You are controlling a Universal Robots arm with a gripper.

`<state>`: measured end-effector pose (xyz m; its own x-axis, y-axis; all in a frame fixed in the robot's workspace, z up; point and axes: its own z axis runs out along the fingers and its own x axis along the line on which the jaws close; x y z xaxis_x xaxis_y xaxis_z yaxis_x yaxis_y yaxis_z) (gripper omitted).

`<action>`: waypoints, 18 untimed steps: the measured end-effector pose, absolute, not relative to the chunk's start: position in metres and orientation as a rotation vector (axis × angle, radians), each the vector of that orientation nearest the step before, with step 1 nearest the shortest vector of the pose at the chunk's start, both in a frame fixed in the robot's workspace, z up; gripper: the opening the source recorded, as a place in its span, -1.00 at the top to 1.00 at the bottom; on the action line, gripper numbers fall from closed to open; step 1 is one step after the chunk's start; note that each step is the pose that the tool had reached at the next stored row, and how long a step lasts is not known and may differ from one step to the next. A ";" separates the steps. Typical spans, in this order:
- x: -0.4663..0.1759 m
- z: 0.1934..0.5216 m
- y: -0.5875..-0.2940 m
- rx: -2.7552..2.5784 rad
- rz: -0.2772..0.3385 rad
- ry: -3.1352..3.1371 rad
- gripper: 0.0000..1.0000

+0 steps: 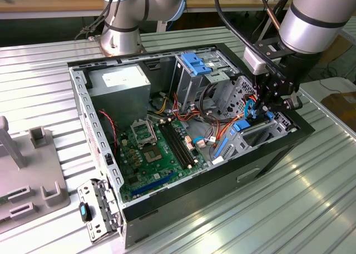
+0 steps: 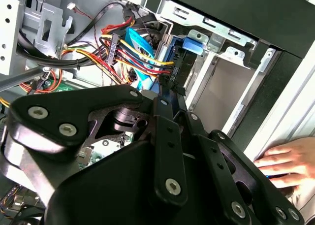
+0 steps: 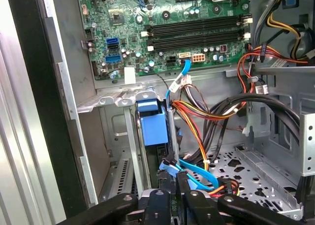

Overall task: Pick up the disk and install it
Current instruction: 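Insert the first disk wire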

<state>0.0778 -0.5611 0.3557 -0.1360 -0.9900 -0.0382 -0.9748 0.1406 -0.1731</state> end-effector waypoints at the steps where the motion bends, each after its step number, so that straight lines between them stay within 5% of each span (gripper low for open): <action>1: 0.078 0.356 -0.561 -1.966 -0.159 2.258 0.65; 18: 0.078 0.355 -0.564 -1.977 -0.158 2.248 0.65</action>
